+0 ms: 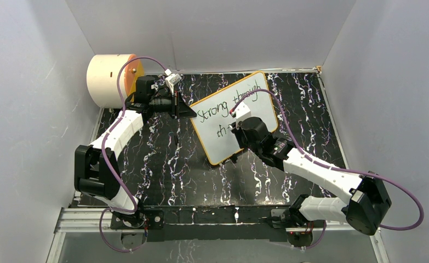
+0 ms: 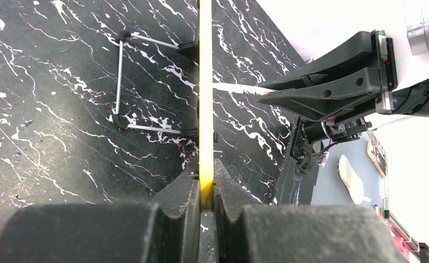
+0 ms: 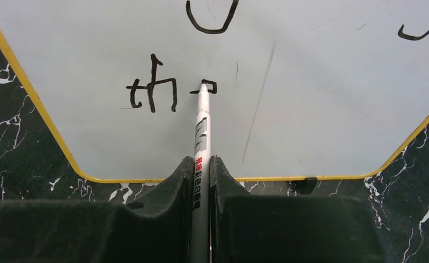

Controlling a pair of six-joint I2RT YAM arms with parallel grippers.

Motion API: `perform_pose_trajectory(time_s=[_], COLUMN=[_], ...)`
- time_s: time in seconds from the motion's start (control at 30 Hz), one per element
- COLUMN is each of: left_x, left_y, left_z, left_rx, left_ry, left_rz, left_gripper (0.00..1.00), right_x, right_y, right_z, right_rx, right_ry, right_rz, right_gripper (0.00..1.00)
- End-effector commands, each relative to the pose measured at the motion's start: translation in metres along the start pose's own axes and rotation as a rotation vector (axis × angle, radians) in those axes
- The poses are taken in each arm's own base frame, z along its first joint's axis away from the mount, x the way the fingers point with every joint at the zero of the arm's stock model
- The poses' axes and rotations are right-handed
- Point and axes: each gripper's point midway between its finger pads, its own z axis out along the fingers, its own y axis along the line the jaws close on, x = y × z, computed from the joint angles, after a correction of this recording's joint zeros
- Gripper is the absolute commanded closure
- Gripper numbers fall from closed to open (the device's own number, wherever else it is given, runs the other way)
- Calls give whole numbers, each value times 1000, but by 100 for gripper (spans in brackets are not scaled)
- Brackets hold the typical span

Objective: Write a sentence on the whiteboard

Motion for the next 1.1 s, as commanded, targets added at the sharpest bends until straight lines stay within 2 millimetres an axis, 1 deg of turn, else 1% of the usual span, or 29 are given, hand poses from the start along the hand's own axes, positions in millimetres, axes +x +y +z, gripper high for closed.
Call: perform_pose_trajectory(time_s=[0.0, 0.23, 0.53, 0.63, 0.87, 1.07], left_x=[-1, -1, -1, -1, -1, -1], left_y=[-9, -10, -10, -10, -9, -9], left_z=[-5, -5, -5, -5, -5, -5], left_rx=[14, 12, 13, 13, 13, 14], left_ry=[-1, -3, -3, -2, -1, -1], left_rz=[12, 15, 14, 14, 12, 12], left_gripper=[100, 100, 100, 100, 100, 100], right_x=[-29, -19, 2, 6, 9, 3], right_y=[9, 9, 9, 8, -2, -7], right_z=[-2, -3, -6, -6, -5, -4], right_rx=[-52, -56, -64, -57, -1, 29], right_ry=[-96, -48, 29, 44, 61, 40], right_rz=[18, 7, -11, -16, -23, -6], right_gripper=[100, 100, 100, 100, 100, 100])
